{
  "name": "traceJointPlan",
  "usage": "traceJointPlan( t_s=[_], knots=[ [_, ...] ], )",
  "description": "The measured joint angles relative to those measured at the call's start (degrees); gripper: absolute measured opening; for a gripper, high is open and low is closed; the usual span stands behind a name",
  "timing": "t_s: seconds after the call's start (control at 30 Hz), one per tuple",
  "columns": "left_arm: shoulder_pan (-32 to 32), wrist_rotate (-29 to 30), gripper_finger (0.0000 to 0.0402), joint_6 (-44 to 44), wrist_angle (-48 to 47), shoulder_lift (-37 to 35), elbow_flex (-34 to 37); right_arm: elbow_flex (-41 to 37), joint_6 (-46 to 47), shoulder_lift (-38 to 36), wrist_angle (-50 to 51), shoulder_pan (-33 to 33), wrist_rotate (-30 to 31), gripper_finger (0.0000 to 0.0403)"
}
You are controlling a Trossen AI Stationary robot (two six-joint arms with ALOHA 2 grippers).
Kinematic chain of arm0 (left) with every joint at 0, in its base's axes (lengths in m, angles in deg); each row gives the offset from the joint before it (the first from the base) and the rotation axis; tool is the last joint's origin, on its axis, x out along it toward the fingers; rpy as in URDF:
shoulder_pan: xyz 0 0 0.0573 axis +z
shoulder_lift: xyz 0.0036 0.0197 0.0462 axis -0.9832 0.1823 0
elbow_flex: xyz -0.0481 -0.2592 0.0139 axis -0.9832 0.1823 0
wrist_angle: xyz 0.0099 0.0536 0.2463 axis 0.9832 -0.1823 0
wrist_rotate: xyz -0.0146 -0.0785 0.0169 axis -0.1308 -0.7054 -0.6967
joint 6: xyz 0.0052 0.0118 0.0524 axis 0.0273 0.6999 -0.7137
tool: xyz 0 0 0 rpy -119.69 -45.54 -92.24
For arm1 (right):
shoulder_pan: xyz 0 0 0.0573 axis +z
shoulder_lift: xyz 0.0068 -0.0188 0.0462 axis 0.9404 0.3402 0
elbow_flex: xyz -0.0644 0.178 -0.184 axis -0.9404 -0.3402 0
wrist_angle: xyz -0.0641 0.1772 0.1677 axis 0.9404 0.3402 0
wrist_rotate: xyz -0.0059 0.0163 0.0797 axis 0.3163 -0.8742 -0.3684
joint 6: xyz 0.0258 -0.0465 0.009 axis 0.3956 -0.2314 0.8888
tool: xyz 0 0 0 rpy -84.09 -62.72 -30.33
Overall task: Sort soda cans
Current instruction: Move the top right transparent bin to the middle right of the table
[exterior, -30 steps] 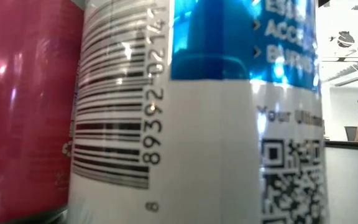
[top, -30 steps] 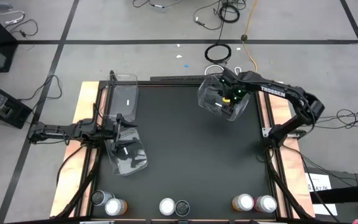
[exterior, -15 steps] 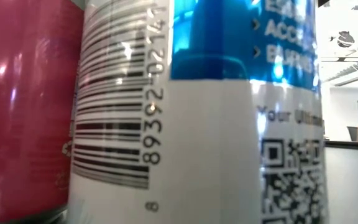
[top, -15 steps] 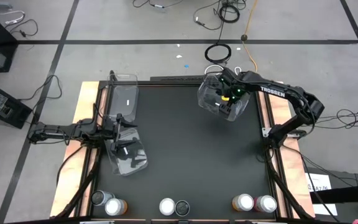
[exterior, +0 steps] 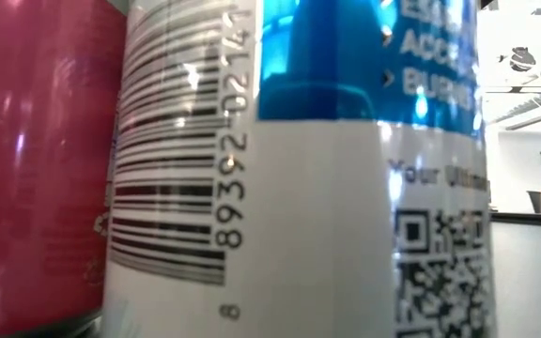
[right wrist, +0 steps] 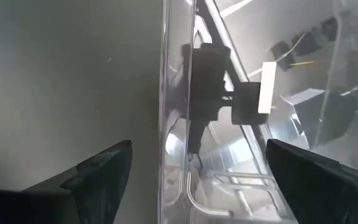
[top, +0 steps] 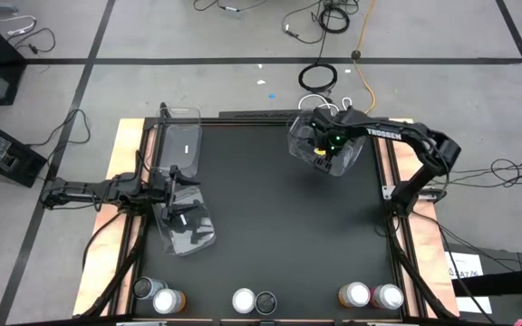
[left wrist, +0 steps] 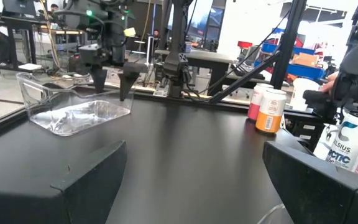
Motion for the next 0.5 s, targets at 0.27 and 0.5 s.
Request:
traceJointPlan(
  t_s=[0.27,0.5],
  knots=[
    [0.0,0.0,0.0383,0.0,0.0,0.0,0.0,0.0,0.6,3.9,-1.4,0.0,0.0,0.0244],
    [0.0,0.0,0.0383,0.0,0.0,0.0,0.0,0.0,4.2,4.5,-3.2,0.0,0.2,0.0122]
  ],
)
